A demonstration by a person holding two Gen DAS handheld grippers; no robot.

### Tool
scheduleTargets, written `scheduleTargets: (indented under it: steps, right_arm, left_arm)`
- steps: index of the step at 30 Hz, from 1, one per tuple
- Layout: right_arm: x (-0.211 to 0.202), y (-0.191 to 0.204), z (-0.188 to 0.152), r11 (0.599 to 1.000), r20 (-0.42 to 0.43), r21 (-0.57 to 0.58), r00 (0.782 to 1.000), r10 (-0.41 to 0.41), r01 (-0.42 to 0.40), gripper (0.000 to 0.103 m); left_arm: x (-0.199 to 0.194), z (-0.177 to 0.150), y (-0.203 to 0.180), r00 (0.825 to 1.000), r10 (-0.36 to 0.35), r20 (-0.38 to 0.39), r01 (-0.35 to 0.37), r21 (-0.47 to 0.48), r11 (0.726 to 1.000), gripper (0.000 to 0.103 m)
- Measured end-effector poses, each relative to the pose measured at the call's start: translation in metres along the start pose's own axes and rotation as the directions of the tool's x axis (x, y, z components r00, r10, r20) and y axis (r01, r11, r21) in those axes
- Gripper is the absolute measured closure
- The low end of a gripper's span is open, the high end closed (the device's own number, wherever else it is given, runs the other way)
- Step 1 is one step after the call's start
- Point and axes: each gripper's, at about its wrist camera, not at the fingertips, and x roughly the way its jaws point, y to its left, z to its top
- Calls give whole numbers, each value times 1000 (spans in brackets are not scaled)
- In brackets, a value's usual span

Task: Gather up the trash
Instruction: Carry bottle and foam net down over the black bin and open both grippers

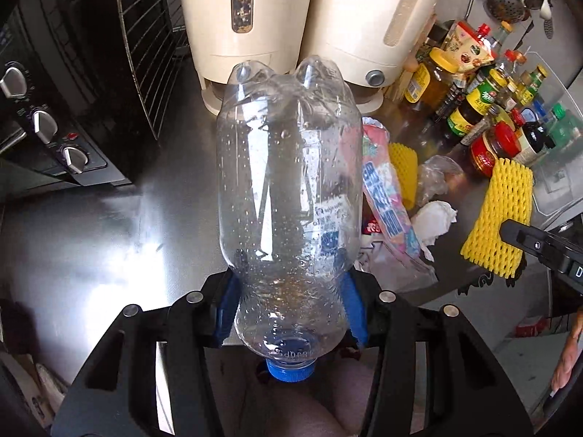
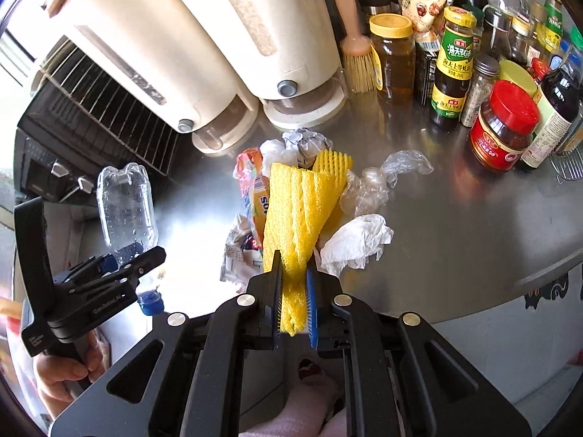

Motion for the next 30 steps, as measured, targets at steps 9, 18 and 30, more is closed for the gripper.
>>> scheduleTargets:
  steps: [9,18,30]
  right_arm:
    - [-29,-20,-69,994,43,-90,997,59,-55,90]
    - [1,-40,-148,986,-47,-165,999,21,-28,90]
    - [125,-88,-211,994,-238,-101,970,-54,31,90]
  left_arm:
    - [-37,-77,-25,999,-16,48,15,19,1000,56]
    - [-11,-161,-54,994,-108,17,106,77,991,56]
    - [128,-241,-63,972,-119,-203,125,18,992,56]
